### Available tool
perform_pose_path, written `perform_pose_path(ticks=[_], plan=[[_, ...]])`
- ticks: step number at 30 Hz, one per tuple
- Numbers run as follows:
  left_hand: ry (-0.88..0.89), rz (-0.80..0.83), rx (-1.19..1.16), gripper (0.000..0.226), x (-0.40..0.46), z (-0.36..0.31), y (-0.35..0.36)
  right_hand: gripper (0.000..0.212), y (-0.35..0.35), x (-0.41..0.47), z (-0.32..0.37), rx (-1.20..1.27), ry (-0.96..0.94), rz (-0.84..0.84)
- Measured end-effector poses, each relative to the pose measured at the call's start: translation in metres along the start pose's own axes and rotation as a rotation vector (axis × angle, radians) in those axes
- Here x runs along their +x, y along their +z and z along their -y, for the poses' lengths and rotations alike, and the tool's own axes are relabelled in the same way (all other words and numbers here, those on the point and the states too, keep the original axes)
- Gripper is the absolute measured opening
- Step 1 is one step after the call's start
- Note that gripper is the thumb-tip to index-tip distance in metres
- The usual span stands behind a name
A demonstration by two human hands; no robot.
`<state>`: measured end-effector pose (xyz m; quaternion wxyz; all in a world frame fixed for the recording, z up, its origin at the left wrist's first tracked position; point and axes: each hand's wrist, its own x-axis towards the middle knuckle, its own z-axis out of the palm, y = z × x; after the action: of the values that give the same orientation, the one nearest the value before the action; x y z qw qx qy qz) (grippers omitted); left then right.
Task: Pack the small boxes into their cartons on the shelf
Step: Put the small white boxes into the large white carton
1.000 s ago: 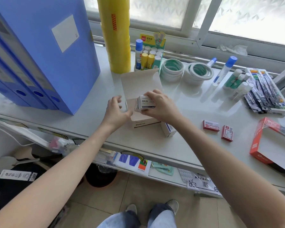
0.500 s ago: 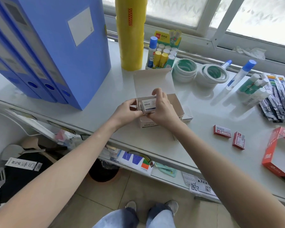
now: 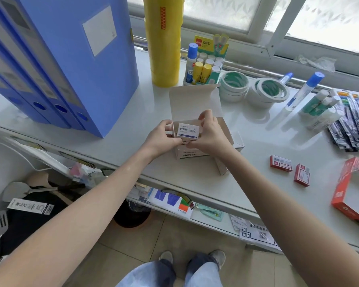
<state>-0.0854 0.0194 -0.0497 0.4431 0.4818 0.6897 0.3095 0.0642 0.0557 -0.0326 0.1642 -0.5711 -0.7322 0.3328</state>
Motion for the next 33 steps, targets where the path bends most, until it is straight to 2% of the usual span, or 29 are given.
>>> perform_pose_path(ticks=[4, 10, 18, 25, 31, 33], plan=[[-0.011, -0.020, -0.013, 0.053, -0.001, -0.003, 0.001, 0.054, -0.001, 0.004, -0.006, -0.050, 0.063, 0.012], [0.054, -0.059, 0.053, 0.048, -0.001, -0.011, 0.000, 0.028, 0.009, 0.009, -0.001, -0.104, 0.011, -0.101], [0.039, -0.152, 0.217, 0.050, 0.007, -0.014, -0.005, 0.029, 0.012, 0.014, 0.003, -0.118, -0.009, -0.110], [0.023, -0.168, 0.252, 0.047, 0.009, -0.016, -0.004, 0.023, 0.021, 0.019, 0.002, -0.143, -0.009, -0.115], [0.017, -0.149, 0.245, 0.043, 0.009, -0.018, -0.003, 0.034, 0.017, 0.016, -0.001, -0.155, -0.031, -0.075], [0.035, -0.144, 0.243, 0.060, 0.006, -0.020, -0.002, 0.031, 0.012, 0.015, -0.001, -0.159, -0.044, -0.080]])
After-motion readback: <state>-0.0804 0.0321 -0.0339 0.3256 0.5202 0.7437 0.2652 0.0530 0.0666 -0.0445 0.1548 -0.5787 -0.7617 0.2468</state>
